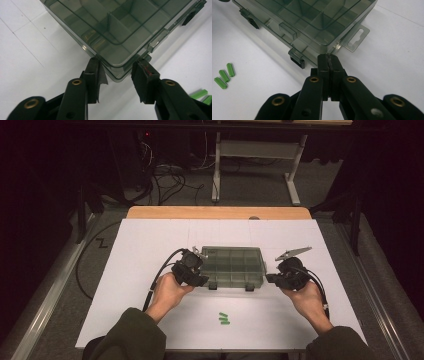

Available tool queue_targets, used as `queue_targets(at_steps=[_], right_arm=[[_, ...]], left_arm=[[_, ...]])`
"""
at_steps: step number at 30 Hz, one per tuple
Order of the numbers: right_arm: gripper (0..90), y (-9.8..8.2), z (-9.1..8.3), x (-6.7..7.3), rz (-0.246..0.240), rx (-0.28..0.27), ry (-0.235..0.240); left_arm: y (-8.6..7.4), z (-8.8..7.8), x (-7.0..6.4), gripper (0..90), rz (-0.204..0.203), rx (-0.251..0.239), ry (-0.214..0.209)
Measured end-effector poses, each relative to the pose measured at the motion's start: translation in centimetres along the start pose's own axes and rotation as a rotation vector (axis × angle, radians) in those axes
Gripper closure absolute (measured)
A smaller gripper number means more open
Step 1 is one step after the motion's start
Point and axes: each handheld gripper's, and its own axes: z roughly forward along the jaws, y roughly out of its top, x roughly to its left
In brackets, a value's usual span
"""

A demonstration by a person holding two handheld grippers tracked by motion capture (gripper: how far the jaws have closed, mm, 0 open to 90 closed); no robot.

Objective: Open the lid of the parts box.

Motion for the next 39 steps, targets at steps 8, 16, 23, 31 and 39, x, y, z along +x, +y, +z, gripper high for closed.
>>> queue_targets(at_steps=[8,16,23,31,39], right_arm=[[90.0,0.2,-0.2,0.0,0.001,-0.009,-0.003],[90.0,0.6,-0.4,0.0,-0.002,-0.016,-0.001],[90.0,0.8,-0.4,0.1,-0.005,-0.016,0.006],[73.6,0.5,-0.5,-0.4,0.088,-0.045,0.046],[69.6,0.1,-0.2,-1.1,0.145,-0.039,0.033]], left_arm=[[0.3,0.1,0.0,51.4,0.008,-0.009,0.015],[0.5,0.0,0.0,46.6,0.005,-0.025,0.032],[0.9,-0.5,0.2,45.6,-0.002,-0.053,0.05],[1.3,-0.8,0.2,45.1,-0.005,-0.061,0.058],[1.4,-1.0,0.3,45.1,-0.013,-0.066,0.056]])
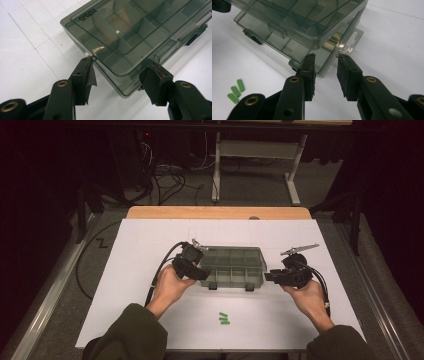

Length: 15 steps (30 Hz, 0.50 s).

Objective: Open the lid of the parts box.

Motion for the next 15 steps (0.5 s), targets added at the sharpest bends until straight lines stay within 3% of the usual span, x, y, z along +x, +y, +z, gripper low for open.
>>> queue_targets(at_steps=[15], right_arm=[[71.9,0.49,0.79,-0.96,0.105,0.006,0.001]], left_arm=[[0.27,-0.5,0.43,44.8,-0.022,-0.034,0.002]])
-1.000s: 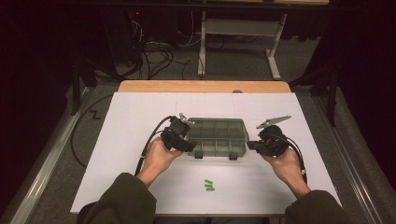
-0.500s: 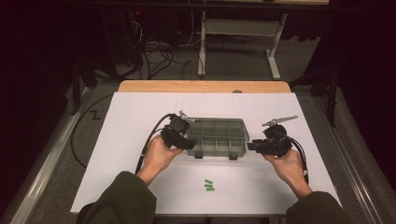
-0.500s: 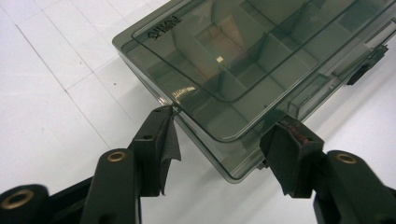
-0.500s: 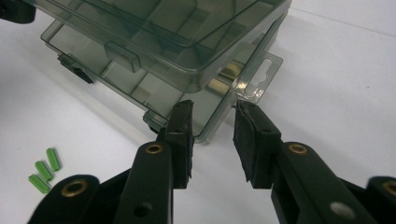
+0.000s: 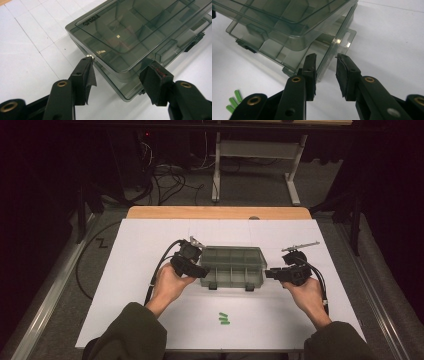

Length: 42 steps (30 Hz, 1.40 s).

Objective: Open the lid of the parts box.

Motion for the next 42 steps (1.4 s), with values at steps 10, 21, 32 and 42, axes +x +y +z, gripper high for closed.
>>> queue_targets(at_steps=[10,21,32,42], right_arm=[[71.1,1.1,1.4,-0.3,0.089,0.036,0.0],[71.2,2.4,2.6,-0.4,0.125,0.062,-0.041],[71.6,2.8,3.7,-0.1,0.144,0.076,-0.058],[71.7,3.5,4.3,0.6,0.134,0.099,-0.107]], left_arm=[[1.0,-0.5,0.3,44.8,-0.006,-0.023,0.001],[1.8,-0.5,0.9,45.6,-0.028,-0.041,-0.001],[2.3,-0.3,1.2,46.1,-0.05,-0.047,0.003],[3.0,0.0,1.7,46.7,-0.057,-0.058,0.011]])
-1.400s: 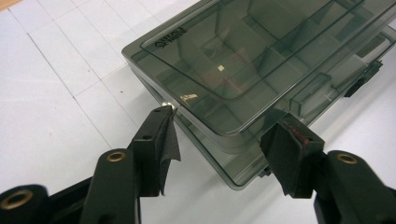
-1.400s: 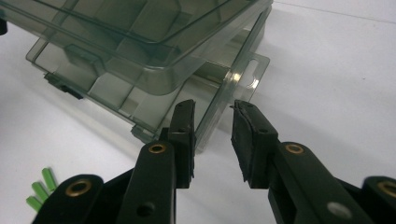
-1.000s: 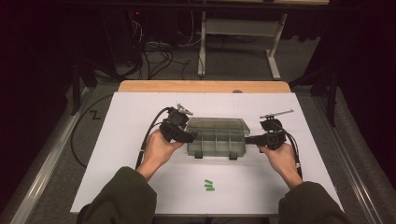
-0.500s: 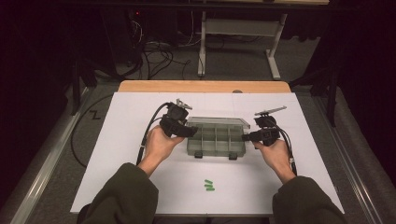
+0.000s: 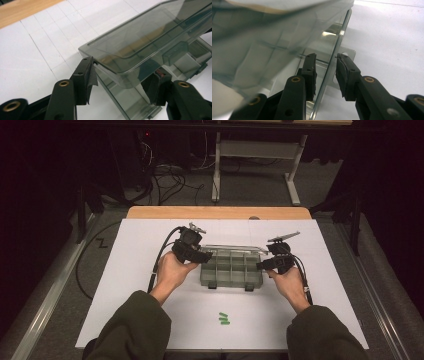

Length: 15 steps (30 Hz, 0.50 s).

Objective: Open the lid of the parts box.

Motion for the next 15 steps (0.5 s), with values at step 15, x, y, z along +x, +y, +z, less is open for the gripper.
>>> queue_targets(at_steps=[15], right_arm=[[72.1,-0.3,0.0,0.1,-0.01,-0.016,-0.007]], left_arm=[[1.2,0.7,1.0,55.4,-0.025,-0.035,0.022]])
